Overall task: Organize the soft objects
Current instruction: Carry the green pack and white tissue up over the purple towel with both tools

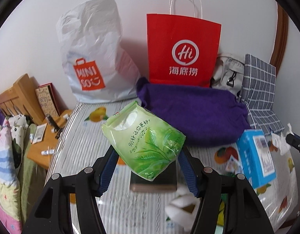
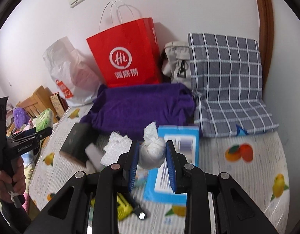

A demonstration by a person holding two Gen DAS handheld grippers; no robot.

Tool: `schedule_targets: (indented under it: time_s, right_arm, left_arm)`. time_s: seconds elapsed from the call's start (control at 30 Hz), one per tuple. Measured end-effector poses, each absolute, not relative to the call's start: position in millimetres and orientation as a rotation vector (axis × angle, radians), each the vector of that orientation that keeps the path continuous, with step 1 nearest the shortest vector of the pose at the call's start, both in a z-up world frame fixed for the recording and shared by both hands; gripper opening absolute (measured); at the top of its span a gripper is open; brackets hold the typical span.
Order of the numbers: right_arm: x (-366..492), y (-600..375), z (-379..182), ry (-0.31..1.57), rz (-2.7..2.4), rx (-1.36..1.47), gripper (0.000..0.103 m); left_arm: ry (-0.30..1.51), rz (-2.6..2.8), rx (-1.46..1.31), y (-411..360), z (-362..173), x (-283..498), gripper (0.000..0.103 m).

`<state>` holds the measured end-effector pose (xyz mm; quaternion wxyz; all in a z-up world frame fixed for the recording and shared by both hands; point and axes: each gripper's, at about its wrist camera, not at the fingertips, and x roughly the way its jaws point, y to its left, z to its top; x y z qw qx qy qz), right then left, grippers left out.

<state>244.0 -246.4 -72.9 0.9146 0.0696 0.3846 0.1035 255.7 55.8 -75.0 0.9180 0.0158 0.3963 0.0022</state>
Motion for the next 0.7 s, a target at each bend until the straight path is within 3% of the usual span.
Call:
schedule_targets:
  time_s: [0.7]
  right_arm:
    - [389.9,-231.8,-71.6,0.778,0.226,0.094,0.028]
  left_arm:
    - [0.858,-0.057,-0.019,29.6,-86.0,384.3,0.060]
